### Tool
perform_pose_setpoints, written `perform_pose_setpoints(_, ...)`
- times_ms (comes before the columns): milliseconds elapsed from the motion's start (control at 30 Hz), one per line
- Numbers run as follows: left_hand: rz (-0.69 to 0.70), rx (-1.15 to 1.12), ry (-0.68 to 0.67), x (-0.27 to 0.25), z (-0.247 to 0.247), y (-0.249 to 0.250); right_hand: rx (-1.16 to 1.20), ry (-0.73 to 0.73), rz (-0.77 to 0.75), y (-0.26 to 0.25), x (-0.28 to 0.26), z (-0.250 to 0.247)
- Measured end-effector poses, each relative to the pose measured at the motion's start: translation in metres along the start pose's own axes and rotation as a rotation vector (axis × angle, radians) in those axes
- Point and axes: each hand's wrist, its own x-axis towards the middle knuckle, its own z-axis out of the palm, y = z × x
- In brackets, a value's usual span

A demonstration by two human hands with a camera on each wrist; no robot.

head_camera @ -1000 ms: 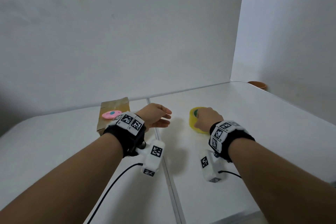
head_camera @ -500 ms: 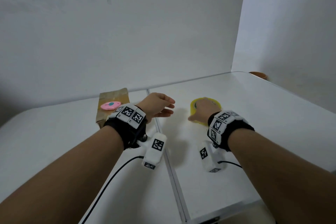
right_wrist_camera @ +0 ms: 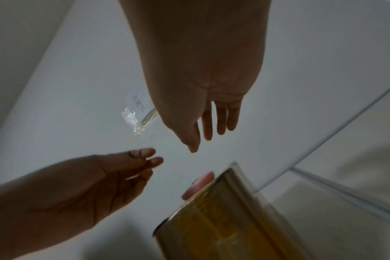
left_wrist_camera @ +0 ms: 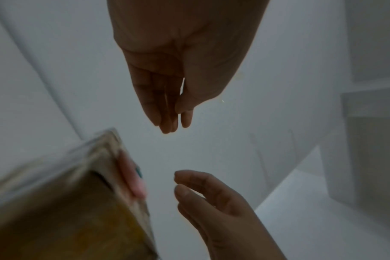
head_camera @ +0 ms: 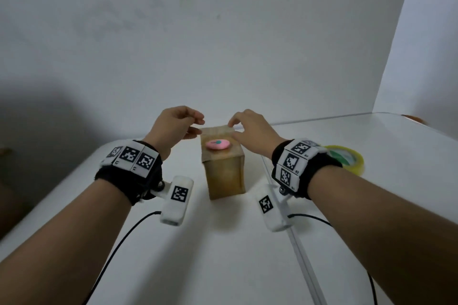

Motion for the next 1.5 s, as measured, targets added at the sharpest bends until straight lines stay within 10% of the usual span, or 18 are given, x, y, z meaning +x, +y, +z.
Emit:
perform_pose_setpoints(300,-0.207,-0.164,0.050,-0.014,-0.038,-0.058,-0.084,-0.227,0.062,-0.027,0.012,0.030)
perform_pose_setpoints(933,0.072,0.032,0.134,-0.012,0.009,-0.031,0.141,0.205,0.075,0.005,-0.005,0.011)
perform_pose_setpoints(1500,0.020,-0.167,-0.310,-0.005,0.201,0.014,0.014,0.325,0.540,0.168,-0.109,-0.083)
